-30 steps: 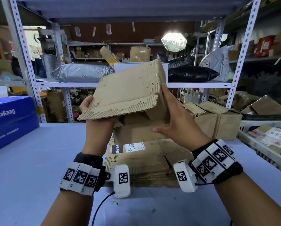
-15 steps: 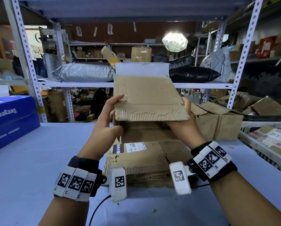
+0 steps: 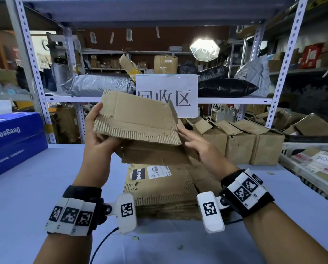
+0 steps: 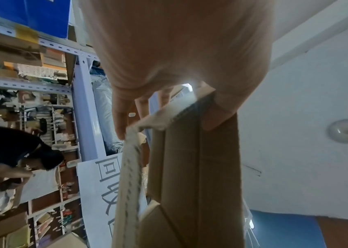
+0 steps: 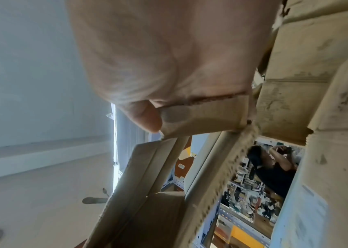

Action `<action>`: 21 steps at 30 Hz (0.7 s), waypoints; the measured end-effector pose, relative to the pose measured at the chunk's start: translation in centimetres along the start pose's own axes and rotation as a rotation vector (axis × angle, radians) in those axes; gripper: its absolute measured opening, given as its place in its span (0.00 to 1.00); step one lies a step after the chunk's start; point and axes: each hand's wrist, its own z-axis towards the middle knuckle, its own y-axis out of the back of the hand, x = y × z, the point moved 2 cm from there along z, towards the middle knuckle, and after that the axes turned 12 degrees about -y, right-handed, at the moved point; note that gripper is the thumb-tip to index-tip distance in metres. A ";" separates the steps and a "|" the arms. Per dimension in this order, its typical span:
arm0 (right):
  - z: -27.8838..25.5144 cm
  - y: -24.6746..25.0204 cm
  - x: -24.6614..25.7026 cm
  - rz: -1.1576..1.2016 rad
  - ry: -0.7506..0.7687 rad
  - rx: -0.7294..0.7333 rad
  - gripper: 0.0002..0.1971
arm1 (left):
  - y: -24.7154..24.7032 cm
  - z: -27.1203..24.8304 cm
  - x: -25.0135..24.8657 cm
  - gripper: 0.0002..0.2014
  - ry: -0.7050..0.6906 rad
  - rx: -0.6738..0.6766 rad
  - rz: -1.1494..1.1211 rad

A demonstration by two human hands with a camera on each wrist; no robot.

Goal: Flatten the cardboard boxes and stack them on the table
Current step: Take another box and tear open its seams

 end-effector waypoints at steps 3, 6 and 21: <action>0.5 -1.5 -0.2 -0.133 -0.040 0.125 0.28 | 0.0 -0.1 0.2 0.38 0.045 -0.021 -0.134; 1.4 -2.3 -1.0 -0.201 -0.086 0.066 0.29 | 0.2 -0.2 0.5 0.34 0.054 -0.084 -0.226; 1.1 0.5 -3.8 0.418 -0.313 -0.306 0.27 | 3.6 0.2 -1.0 0.13 0.389 -0.017 -0.261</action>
